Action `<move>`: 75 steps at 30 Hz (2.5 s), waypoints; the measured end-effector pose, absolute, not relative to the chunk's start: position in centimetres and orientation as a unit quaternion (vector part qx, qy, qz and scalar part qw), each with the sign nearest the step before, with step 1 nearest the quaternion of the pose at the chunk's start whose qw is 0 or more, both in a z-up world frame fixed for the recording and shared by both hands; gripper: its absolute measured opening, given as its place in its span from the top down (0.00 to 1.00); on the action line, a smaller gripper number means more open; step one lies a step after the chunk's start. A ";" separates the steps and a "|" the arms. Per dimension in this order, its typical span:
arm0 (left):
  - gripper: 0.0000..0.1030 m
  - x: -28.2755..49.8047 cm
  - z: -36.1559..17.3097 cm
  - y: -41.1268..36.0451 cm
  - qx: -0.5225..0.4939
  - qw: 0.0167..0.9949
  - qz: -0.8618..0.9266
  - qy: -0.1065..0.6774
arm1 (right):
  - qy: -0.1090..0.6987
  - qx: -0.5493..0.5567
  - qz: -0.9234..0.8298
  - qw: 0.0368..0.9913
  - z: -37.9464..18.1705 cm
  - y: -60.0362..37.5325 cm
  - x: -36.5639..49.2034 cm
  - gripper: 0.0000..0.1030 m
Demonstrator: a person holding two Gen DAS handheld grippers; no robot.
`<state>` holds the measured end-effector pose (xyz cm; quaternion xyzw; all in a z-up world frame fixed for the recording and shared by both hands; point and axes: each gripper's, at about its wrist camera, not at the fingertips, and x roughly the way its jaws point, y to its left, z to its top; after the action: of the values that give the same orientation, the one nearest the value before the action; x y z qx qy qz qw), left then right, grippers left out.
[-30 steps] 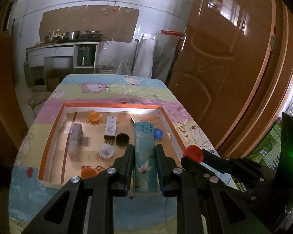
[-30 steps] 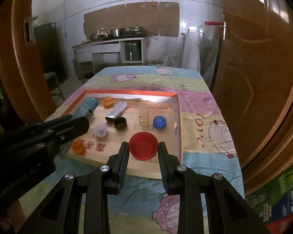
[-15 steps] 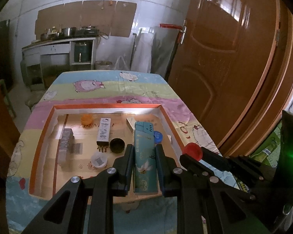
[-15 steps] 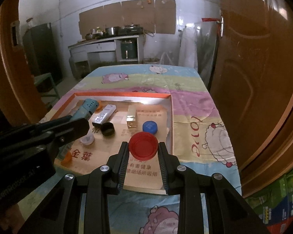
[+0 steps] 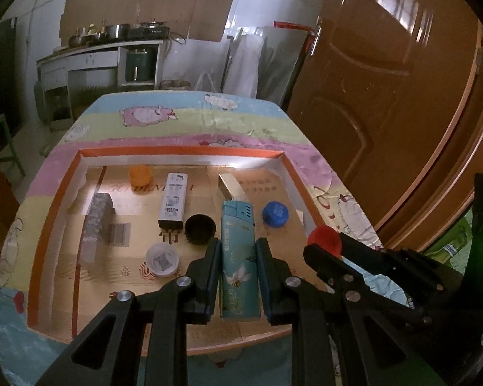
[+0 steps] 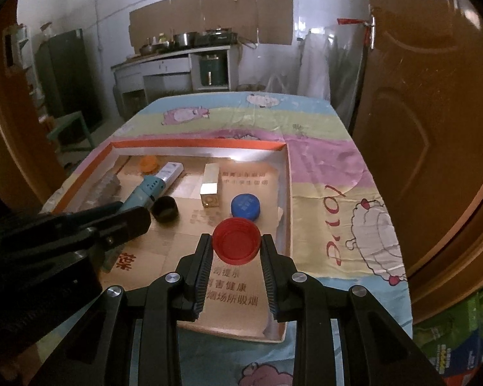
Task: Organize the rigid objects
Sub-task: 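Carry the teal lighter and red cap over the cardboard tray with both tools, then lower the teal lighter into the tray and open the left tool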
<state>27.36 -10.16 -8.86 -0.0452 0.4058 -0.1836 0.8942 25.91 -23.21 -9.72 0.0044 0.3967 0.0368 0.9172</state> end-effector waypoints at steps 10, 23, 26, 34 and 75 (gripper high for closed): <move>0.78 28.3 -10.9 -10.1 -0.041 0.883 -0.182 0.430 | 0.414 0.002 0.040 0.910 -11.6 -23.4 27.4 0.70; 0.78 29.1 -12.9 -10.2 -0.023 0.871 -0.183 0.454 | 0.433 -0.006 0.044 0.900 -13.6 -22.7 28.8 0.70; 0.78 29.0 -12.9 -10.0 -0.022 0.871 -0.187 0.454 | 0.433 -0.008 0.046 0.900 -13.7 -22.7 29.0 0.70; 0.78 28.2 -12.7 -9.7 -0.006 0.864 -0.218 0.455 | 0.435 -0.010 0.055 0.899 -13.9 -22.3 29.1 0.70; 0.69 28.9 -13.3 -9.2 0.000 0.866 -0.196 0.460 | 0.435 -0.043 0.061 0.897 -14.7 -21.2 29.3 0.70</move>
<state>28.86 -9.18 -13.30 0.0001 0.4605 -0.1964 0.8657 29.34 -21.24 -14.66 -0.0431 0.4348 0.0606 0.8975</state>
